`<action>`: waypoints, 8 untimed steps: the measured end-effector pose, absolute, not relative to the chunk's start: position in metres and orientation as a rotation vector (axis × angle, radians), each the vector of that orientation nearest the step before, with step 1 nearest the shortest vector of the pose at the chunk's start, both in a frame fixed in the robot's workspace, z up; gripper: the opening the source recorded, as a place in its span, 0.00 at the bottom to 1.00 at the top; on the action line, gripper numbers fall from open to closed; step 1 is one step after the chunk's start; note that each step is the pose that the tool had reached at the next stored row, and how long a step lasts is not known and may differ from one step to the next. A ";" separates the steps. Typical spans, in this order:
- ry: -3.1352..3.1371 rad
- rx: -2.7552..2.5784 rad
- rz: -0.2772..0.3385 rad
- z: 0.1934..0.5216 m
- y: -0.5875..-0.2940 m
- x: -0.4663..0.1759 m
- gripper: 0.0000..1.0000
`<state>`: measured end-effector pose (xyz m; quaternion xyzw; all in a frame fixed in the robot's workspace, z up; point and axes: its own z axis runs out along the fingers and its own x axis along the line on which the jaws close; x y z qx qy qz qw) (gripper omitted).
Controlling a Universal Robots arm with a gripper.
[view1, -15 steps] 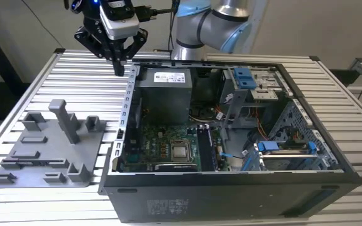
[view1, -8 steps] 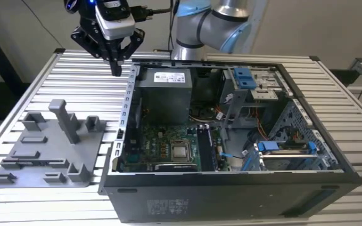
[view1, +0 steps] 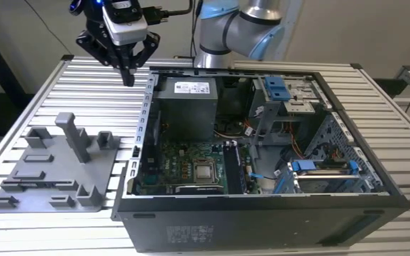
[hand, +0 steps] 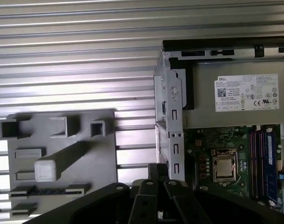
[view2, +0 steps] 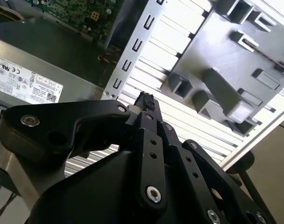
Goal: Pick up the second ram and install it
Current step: 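Reach for the second ram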
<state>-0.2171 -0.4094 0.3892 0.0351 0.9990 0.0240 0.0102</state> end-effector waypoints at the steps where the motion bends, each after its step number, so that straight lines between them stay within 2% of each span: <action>1: 3.118 0.110 0.075 0.389 -0.409 -0.218 0.11; 8: 3.118 0.110 0.075 0.389 -0.409 -0.223 0.11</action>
